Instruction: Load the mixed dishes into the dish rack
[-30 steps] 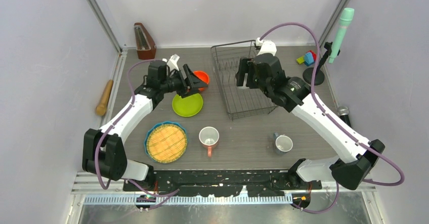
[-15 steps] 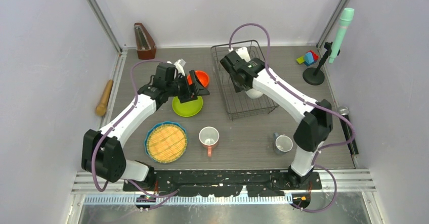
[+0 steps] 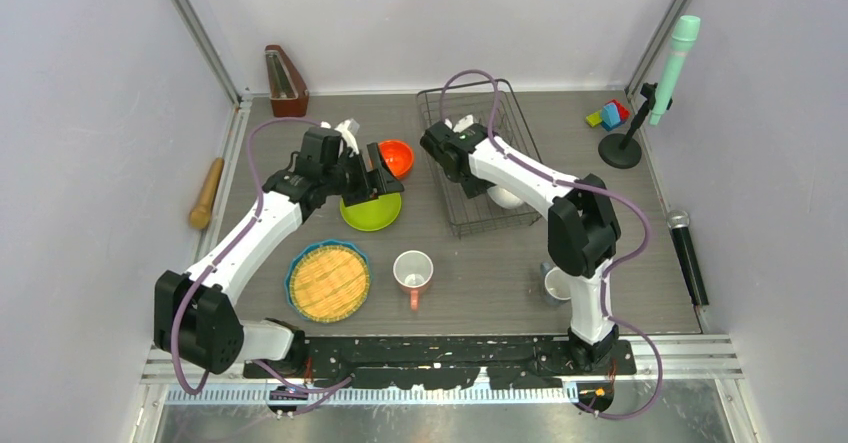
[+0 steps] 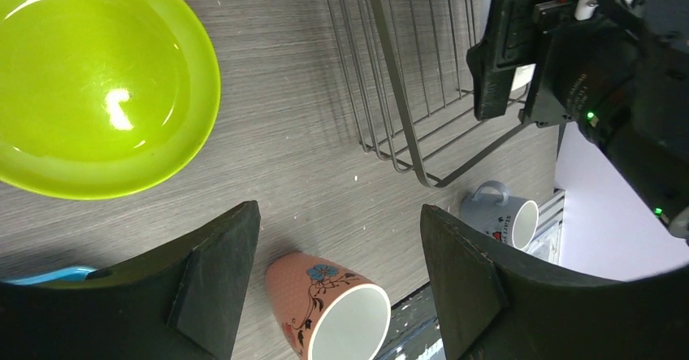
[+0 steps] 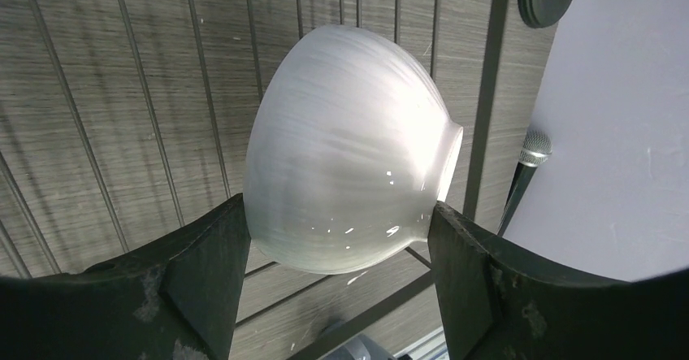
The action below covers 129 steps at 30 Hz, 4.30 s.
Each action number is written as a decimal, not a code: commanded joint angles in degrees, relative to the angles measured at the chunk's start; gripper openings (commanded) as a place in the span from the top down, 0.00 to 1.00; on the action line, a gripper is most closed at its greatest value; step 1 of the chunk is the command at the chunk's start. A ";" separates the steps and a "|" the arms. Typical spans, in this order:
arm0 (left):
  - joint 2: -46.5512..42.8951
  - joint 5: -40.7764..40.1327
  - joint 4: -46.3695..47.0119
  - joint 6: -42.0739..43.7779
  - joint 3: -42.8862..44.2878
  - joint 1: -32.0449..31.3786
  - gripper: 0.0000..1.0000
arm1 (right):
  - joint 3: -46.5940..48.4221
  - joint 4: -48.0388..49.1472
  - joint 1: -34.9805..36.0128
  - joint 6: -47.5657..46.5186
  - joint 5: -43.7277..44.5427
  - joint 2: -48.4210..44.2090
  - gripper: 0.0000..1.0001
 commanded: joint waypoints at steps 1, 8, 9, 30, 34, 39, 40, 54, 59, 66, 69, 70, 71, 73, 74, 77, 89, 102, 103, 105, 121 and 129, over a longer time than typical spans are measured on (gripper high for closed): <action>-1.35 -0.40 -0.02 1.32 -0.16 0.36 0.26 | 0.20 -2.04 0.24 3.59 3.72 -0.23 1.00; -1.11 0.57 0.04 1.65 -0.29 0.36 0.26 | -0.71 -4.48 0.25 8.30 3.35 2.93 0.97; -1.15 0.49 -0.03 1.69 -0.36 0.36 0.26 | -0.69 -4.48 0.25 8.51 3.31 3.40 0.95; 0.42 -3.13 -4.56 3.68 1.98 1.01 0.21 | -5.22 1.32 -0.80 7.00 -7.18 -0.07 0.02; 2.48 -5.80 -4.57 3.49 3.47 1.58 0.22 | -4.59 1.45 -0.75 6.60 -8.02 -3.47 0.02; 5.77 -12.65 0.33 0.08 3.40 1.68 0.24 | -2.83 1.72 -0.90 6.10 -8.18 -8.26 0.03; 6.73 -14.05 1.54 -0.57 3.46 1.68 0.25 | -2.85 2.54 -0.90 5.95 -8.27 -9.02 0.04; 25.70 -20.50 7.78 -3.90 13.88 5.47 0.35 | -9.77 12.97 -0.86 5.94 -20.75 -30.53 0.11; 32.41 -19.25 6.07 -3.16 19.96 6.16 0.40 | -14.34 16.81 -0.90 5.82 -22.47 -37.92 0.11; 39.78 -16.80 1.65 -1.68 26.39 6.16 0.61 | -17.50 17.62 -0.90 6.29 -22.09 -41.71 0.11; 40.20 -15.15 1.72 -0.96 26.66 6.24 0.85 | -17.42 16.36 -0.90 6.76 -22.27 -41.75 0.10; 40.10 -13.10 1.65 -0.42 26.91 6.41 0.97 | -17.48 16.02 -0.90 6.93 -22.52 -41.85 0.10; 39.84 -10.88 0.98 0.14 27.58 6.69 1.00 | -17.66 15.96 -0.90 7.13 -23.24 -42.23 0.10; 38.17 -8.54 -0.87 0.92 28.28 7.09 1.00 | -18.47 16.36 -0.90 7.45 -25.07 -43.41 0.09; 36.56 -8.15 -1.23 1.31 28.01 7.24 1.00 | -19.02 17.60 -0.90 7.51 -25.99 -44.60 0.09; 29.84 -6.12 -1.40 1.42 25.80 7.79 1.00 | -22.27 21.05 -0.90 8.84 -30.98 -47.19 0.09; 5.73 21.30 17.11 -17.31 2.88 6.28 1.00 | -40.46 55.30 -0.94 26.68 -55.29 -55.94 0.08; -3.20 22.30 16.84 -20.57 -0.63 1.04 1.00 | -44.94 68.42 0.77 29.86 -56.94 -53.45 0.00; -3.35 21.99 16.80 -20.49 -0.86 0.71 1.00 | -44.82 67.82 0.77 29.61 -55.44 -53.35 0.01; -3.51 21.39 16.76 -20.48 -1.37 0.11 1.00 | -44.51 67.30 0.77 29.16 -54.13 -53.11 0.03; -1.13 17.96 18.05 -19.51 -3.36 -5.78 1.00 | -46.28 66.84 0.95 31.25 -50.74 -55.28 0.83; -1.05 15.27 13.77 -15.20 -2.86 -5.83 0.53 | -42.76 56.71 0.86 25.42 -42.06 -56.86 1.00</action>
